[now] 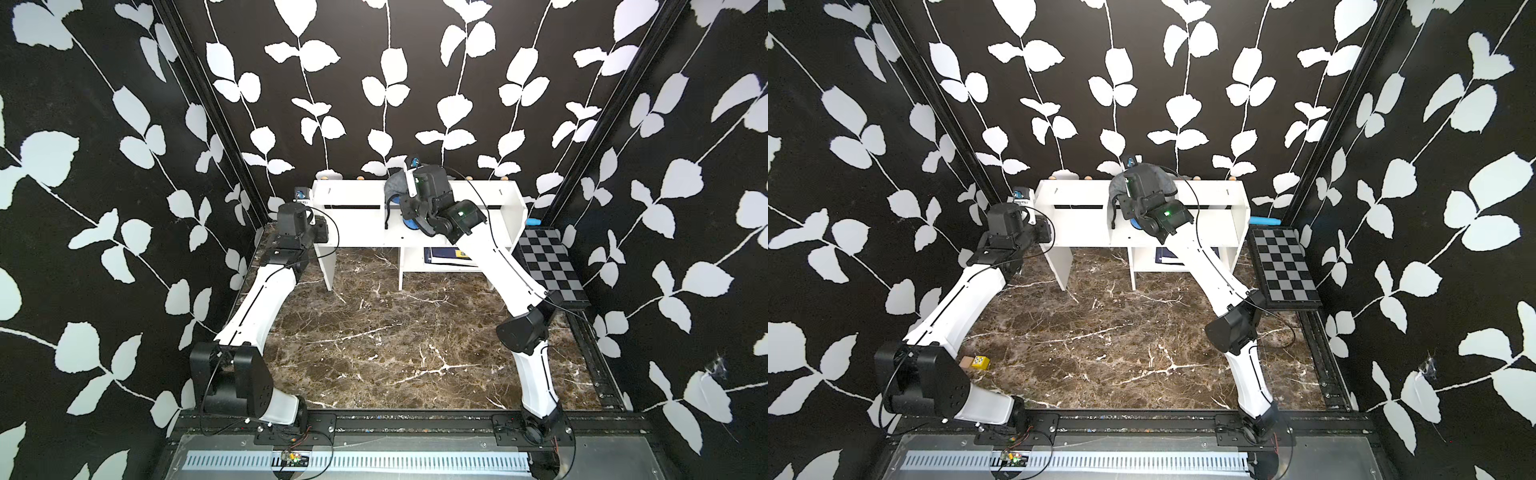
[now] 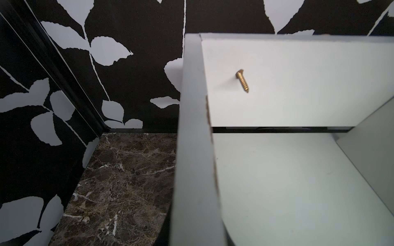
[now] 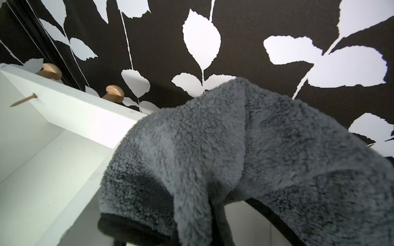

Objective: Wipe the bookshelf clean with a cloth
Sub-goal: Wipe the dust from the shelf.

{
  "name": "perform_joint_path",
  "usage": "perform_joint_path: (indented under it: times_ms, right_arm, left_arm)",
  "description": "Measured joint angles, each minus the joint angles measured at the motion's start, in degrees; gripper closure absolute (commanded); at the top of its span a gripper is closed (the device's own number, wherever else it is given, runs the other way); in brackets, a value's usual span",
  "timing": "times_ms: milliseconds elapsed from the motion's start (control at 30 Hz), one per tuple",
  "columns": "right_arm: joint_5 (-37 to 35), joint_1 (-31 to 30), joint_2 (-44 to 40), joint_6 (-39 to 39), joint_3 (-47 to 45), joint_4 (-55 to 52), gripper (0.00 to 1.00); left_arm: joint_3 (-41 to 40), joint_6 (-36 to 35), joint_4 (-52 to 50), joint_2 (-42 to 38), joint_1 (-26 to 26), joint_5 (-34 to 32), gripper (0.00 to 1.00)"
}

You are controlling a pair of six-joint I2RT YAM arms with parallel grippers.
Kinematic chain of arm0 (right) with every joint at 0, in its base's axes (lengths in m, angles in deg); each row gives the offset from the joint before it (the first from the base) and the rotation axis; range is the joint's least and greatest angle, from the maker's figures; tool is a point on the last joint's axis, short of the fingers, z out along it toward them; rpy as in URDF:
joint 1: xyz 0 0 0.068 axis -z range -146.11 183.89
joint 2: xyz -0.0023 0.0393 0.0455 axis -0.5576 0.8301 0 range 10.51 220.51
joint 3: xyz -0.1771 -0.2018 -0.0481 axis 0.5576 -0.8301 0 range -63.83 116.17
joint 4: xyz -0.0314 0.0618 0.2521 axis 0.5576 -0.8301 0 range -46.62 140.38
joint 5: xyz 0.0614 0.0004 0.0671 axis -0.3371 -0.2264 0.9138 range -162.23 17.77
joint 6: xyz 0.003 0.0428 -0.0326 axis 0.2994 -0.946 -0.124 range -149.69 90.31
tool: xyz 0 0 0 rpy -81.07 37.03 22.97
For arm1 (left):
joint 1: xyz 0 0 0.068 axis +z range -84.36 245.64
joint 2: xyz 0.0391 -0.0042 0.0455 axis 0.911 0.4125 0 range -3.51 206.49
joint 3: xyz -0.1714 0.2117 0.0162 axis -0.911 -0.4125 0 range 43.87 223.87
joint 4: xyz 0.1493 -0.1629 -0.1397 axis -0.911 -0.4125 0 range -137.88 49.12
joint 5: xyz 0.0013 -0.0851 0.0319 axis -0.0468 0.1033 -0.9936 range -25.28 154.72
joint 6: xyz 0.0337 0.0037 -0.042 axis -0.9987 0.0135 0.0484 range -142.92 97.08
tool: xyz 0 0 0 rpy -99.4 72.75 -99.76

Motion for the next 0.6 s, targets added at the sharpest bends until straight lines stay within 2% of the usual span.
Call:
perform_joint_path:
  times_ms: [300, 433, 600]
  right_arm:
    - [-2.78, 1.86, -0.83, -0.13, -0.39, -2.36, 1.0]
    - [0.7, 0.26, -1.4, 1.42, 0.33, -1.6, 1.0]
    - [5.6, -3.41, 0.0, 1.18, 8.5, -1.14, 1.0]
  left_arm:
    - [0.0, 0.0, 0.0, 0.0, 0.02, 0.0, 1.0]
    - [0.0, 0.02, 0.0, 0.0, 0.02, 0.02, 1.0]
    - [0.0, 0.02, 0.0, 0.0, 0.09, 0.09, 1.0]
